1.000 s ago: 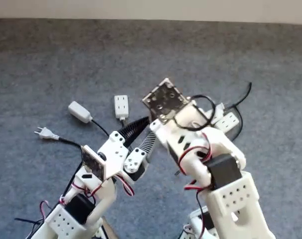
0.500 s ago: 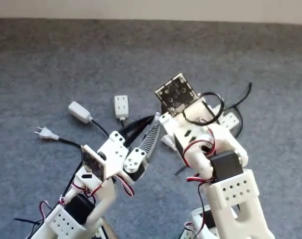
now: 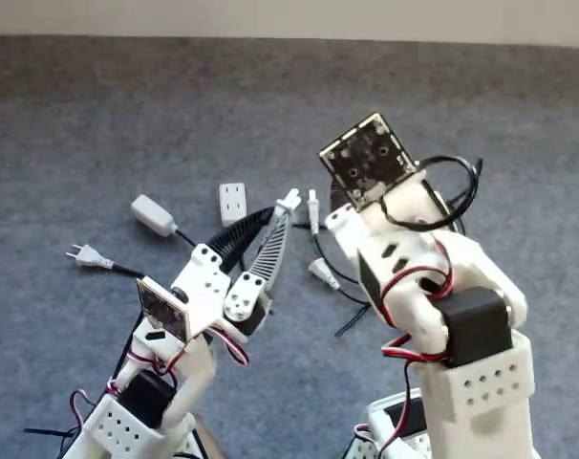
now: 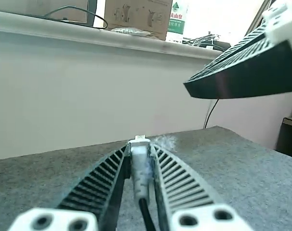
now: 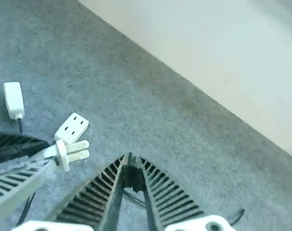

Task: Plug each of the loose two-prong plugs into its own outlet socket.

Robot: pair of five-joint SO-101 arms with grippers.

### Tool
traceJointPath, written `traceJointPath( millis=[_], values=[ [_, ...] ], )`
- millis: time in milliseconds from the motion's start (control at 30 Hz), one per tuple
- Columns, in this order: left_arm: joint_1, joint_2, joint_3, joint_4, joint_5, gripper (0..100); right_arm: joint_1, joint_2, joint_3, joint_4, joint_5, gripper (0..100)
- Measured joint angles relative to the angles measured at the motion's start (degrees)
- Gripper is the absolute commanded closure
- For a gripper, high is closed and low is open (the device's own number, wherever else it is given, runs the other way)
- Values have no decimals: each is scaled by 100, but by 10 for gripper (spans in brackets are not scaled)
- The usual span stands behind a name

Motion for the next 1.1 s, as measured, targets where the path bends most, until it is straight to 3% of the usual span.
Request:
traceJointPath(
  millis=[133,400,633,833,1100],
  values=[
    [-70,0,-62,510,0,994,668,0,-53,448,0,991],
    [-571,105,-1152,2409,-9,994,2154,0,774,1037,0,991],
    [-1064,2224,-2716,3226,-9,994,2532,9,2620,1029,0,991],
    [-1477,4923,-4730,4088,-167,994,2585,9,4404,-26,0,991],
    [-1873,7956,-7780,5591,-1890,994,2558,-44,6681,-2242,0,991]
  ],
)
